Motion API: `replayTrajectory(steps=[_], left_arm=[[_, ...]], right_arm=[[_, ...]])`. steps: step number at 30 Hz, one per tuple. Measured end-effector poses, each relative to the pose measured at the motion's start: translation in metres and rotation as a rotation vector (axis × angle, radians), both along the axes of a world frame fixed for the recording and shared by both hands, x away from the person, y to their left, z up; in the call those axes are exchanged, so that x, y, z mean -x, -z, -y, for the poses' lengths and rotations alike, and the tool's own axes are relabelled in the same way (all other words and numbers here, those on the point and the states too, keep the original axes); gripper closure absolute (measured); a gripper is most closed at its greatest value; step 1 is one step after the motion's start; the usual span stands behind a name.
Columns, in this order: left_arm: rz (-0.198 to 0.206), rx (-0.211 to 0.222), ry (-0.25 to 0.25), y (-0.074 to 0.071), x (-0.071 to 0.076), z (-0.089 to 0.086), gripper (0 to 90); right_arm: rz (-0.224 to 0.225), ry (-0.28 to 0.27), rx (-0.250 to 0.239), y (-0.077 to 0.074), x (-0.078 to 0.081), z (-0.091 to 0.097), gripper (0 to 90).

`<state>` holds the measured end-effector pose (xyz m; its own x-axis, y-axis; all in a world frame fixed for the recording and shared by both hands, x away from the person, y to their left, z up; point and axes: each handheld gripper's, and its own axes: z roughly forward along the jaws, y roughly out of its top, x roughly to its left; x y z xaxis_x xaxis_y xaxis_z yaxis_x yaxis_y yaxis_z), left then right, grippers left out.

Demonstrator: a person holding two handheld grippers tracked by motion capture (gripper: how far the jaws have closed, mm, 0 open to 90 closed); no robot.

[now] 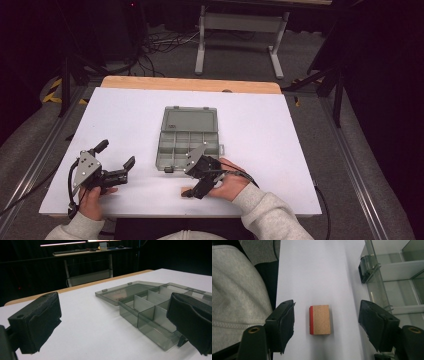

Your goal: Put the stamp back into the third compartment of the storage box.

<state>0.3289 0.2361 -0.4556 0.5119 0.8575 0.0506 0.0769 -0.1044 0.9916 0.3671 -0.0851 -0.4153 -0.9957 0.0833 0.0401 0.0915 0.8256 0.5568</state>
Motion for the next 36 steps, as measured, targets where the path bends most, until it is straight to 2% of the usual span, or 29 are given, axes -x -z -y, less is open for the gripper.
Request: replayTrajectory(steps=[10,20,22,23,36], left_arm=[[0.001,0.000,-0.003,0.000,0.000,0.000,0.6],[0.002,-0.001,-0.007,0.000,0.000,0.000,0.6],[0.002,-0.001,-0.008,0.000,0.000,0.000,0.6],[0.002,0.000,-0.008,0.000,0.000,0.000,0.6],[0.001,0.001,-0.007,0.000,0.000,0.000,0.6]], right_arm=[[-0.022,-0.015,0.037,0.004,0.001,-0.003,33.9],[-0.008,-0.021,0.089,0.010,0.003,-0.009,40.2],[-0.018,-0.018,0.104,0.011,0.005,-0.010,42.7],[-0.004,-0.017,0.110,0.012,0.005,-0.010,43.5],[0.033,-0.029,0.150,0.019,0.010,-0.015,59.1]])
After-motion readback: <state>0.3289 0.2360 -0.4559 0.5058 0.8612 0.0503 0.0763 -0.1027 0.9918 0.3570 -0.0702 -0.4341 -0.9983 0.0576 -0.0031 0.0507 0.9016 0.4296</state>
